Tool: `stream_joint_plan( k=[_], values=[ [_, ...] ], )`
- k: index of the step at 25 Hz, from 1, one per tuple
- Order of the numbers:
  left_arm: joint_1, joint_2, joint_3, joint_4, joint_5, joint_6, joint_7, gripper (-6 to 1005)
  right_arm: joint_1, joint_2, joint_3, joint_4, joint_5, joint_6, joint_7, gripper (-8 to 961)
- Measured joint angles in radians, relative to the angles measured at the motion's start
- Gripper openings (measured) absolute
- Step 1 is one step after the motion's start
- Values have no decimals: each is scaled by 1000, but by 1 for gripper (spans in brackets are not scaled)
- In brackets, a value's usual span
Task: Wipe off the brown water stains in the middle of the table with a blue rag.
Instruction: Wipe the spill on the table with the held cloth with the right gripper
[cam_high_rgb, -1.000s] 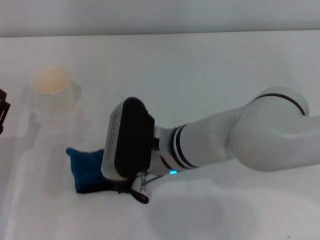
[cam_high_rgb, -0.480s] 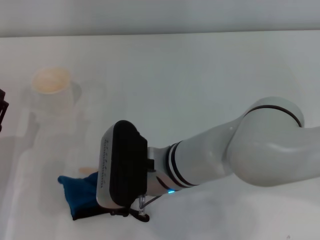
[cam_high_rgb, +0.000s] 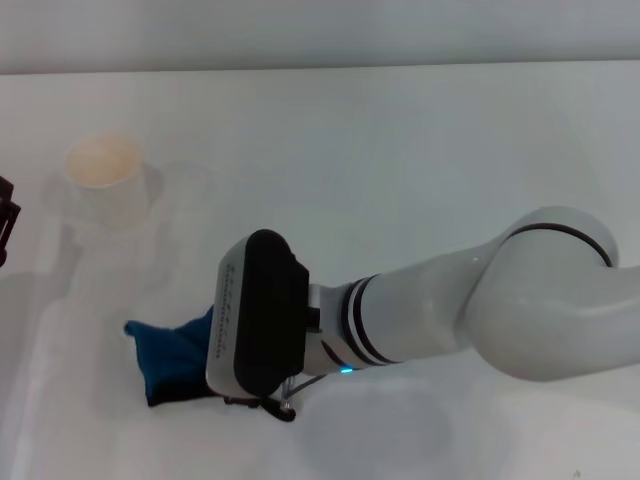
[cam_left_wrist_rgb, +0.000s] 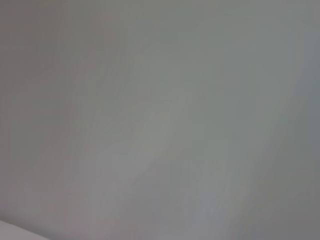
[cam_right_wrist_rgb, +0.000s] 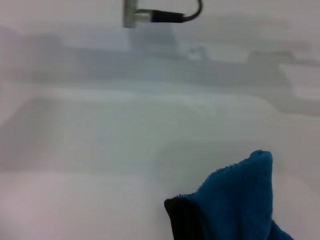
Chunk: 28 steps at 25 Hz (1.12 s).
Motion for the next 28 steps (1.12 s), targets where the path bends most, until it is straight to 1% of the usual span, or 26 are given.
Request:
stream_joint_plan(
  k=[7, 11, 15, 21, 25, 28],
  values=[
    [3, -2, 0, 2, 0, 2, 0, 879, -21, 0, -7, 49, 1, 115, 0, 92],
    [3, -3, 0, 2, 0, 3, 0, 880, -38, 0, 6, 78, 6, 172, 1, 92],
    [3, -4, 0, 6, 0, 4, 0, 880, -31, 0, 12, 107, 8, 186, 1, 92],
    [3, -4, 0, 12, 0, 4, 0, 879, -27, 0, 41, 117, 8, 195, 1, 91],
    [4, -5, 0, 13, 0, 4, 0, 879, -18, 0, 19, 90, 3, 179, 1, 91],
    [4, -5, 0, 14, 0, 4, 0, 880, -8, 0, -28, 68, -1, 169, 1, 91]
  ],
)
